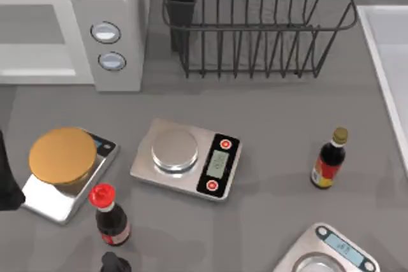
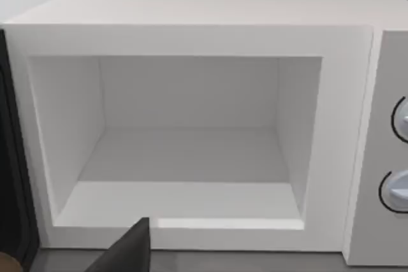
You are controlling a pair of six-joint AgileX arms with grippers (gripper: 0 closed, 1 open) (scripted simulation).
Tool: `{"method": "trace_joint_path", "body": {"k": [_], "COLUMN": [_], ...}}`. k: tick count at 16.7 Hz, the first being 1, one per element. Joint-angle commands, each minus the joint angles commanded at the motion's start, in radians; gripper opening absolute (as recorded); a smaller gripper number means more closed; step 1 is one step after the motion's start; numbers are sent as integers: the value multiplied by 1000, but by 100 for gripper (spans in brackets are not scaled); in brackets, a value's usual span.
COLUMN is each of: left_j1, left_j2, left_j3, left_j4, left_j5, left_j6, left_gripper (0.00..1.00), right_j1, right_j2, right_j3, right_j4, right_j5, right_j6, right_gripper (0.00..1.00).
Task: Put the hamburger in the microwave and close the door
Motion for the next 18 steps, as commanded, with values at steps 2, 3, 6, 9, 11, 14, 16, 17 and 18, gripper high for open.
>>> {"method": "trace_joint_path", "body": {"k": [2,3,6,9,11,14,16,17,18], "left_j1": [0,1,18,59,96,160,201,221,240], "left_j2": [0,10,103,272,413,661,843,936,1028], "left_j3": [0,7,74,194,287,428,520,565,609], "left_j4": [0,-7,-70,-180,-270,-417,-514,-563,-610], "left_j5": [0,3,18,32,36,35,28,22,17], "left_j6": [0,9,92,235,354,564,716,790,862], "left_gripper": [100,100,100,100,100,100,100,100,100], "right_j1": [0,0,0,0,0,0,0,0,0], "right_j2": [0,0,0,0,0,0,0,0,0], "right_j3": [0,0,0,0,0,0,0,0,0], "right_j4": [0,0,0,0,0,0,0,0,0], "right_j5": [0,0,0,0,0,0,0,0,0], "right_j6": [0,0,0,0,0,0,0,0,0], "right_gripper": [100,100,100,100,100,100,100,100,100]}}
